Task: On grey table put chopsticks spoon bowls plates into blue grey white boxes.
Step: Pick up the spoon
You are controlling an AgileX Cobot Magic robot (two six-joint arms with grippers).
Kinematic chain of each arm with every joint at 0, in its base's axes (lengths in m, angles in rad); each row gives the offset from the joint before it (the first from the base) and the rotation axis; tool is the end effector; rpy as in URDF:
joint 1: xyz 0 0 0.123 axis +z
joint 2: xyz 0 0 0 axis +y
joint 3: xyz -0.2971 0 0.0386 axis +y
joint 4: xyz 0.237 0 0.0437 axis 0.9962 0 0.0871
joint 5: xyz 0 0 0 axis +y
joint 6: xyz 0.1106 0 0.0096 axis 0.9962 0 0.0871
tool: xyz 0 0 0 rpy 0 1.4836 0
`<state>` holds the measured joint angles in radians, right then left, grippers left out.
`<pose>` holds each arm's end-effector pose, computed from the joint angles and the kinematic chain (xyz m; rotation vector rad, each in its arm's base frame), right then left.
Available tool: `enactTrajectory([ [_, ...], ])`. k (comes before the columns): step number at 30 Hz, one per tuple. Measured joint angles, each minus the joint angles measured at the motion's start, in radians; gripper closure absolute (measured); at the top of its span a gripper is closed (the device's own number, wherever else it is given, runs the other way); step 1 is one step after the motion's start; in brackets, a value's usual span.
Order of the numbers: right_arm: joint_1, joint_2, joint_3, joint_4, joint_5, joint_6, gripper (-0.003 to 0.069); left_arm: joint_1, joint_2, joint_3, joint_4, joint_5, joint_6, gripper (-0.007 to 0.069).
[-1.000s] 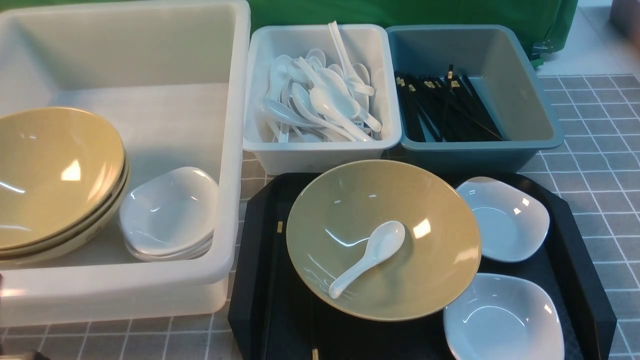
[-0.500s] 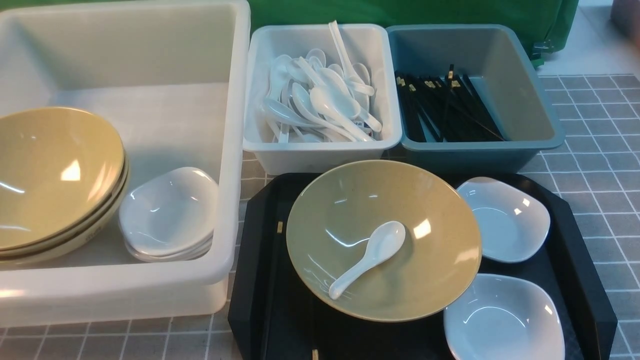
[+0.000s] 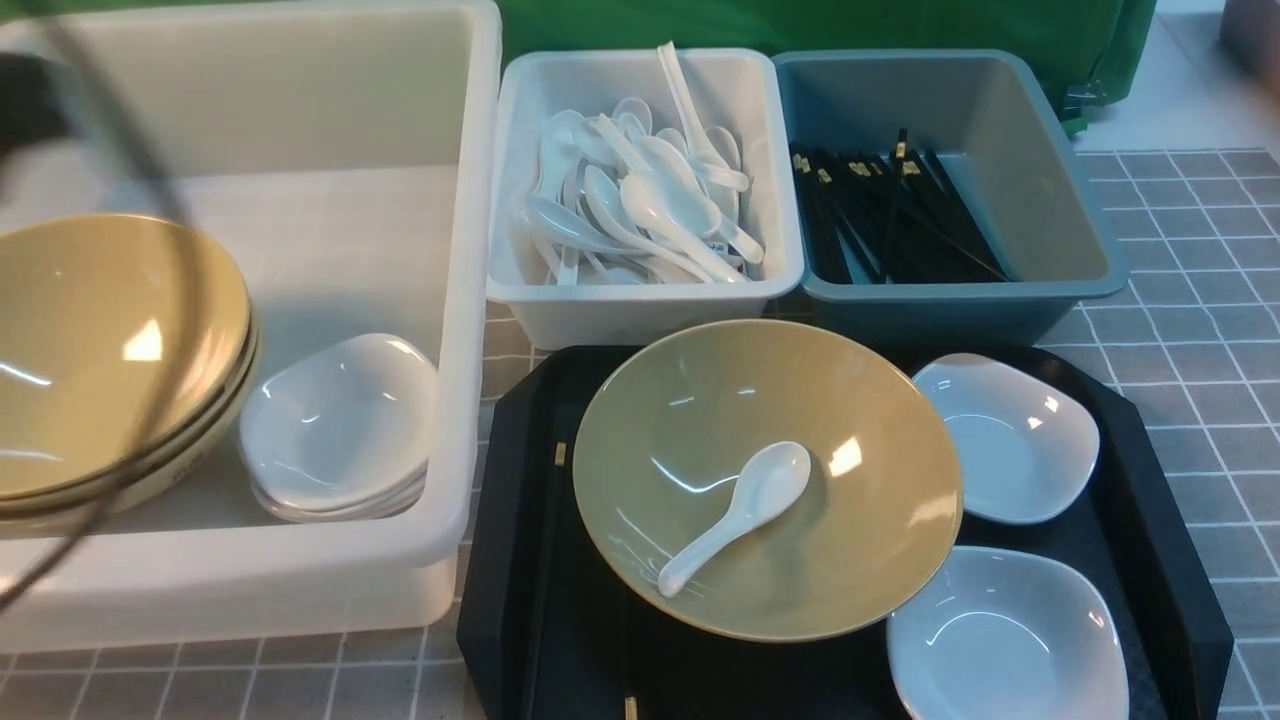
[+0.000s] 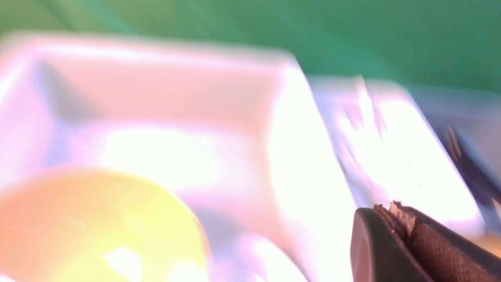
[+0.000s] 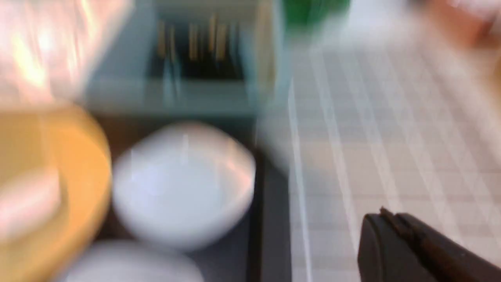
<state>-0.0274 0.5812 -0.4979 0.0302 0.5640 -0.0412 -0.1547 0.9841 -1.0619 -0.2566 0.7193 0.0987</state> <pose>0.1067 -0.0011 0.2832 0.0030 2.1306 -0.0082 0.1893 -0.0483 0.3976 0.1630 2.1110 -0.3269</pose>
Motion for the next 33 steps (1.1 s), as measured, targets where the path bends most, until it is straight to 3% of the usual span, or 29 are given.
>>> enactTrajectory([
  [3, 0.038, 0.053, 0.03, 0.096, 0.04, -0.148, 0.0622, -0.127, 0.199, -0.114, -0.132, 0.147, 0.168, 0.0635],
  [6, 0.075, 0.069, 0.068, 0.162, -0.014, -0.213, 0.0622, -0.244, 0.35, -0.199, -0.166, 0.213, 0.206, 0.0635],
  [12, 0.116, 0.07, 0.08, 0.201, -0.062, -0.266, 0.0622, -0.465, 0.669, -0.394, 0.001, 0.258, 0.154, 0.0615],
  [16, 0.116, 0.07, 0.08, 0.202, -0.065, -0.269, 0.0622, -0.54, 0.825, -0.502, 0.135, 0.33, 0.087, 0.0527],
  [20, 0.116, 0.07, 0.08, 0.204, -0.065, -0.269, 0.0622, -0.575, 1.011, -0.615, 0.213, 0.448, 0.072, 0.0311],
  [22, 0.116, 0.07, 0.081, 0.205, -0.066, -0.269, 0.0622, -0.576, 1.044, -0.633, 0.219, 0.469, 0.072, 0.0262],
  [23, 0.117, 0.07, 0.081, 0.208, -0.066, -0.269, 0.0622, -0.576, 1.082, -0.651, 0.226, 0.485, 0.071, 0.0201],
  [25, 0.117, 0.07, 0.081, 0.214, -0.066, -0.269, 0.0622, -0.576, 1.121, -0.664, 0.236, 0.485, 0.067, 0.0166],
  [29, 0.117, 0.07, 0.081, 0.227, -0.066, -0.269, 0.0622, -0.576, 1.134, -0.673, 0.232, 0.48, 0.071, 0.0216],
  [33, 0.117, 0.07, 0.081, 0.228, -0.069, -0.269, 0.0622, -0.576, 1.135, -0.675, 0.209, 0.483, 0.079, 0.0451],
])
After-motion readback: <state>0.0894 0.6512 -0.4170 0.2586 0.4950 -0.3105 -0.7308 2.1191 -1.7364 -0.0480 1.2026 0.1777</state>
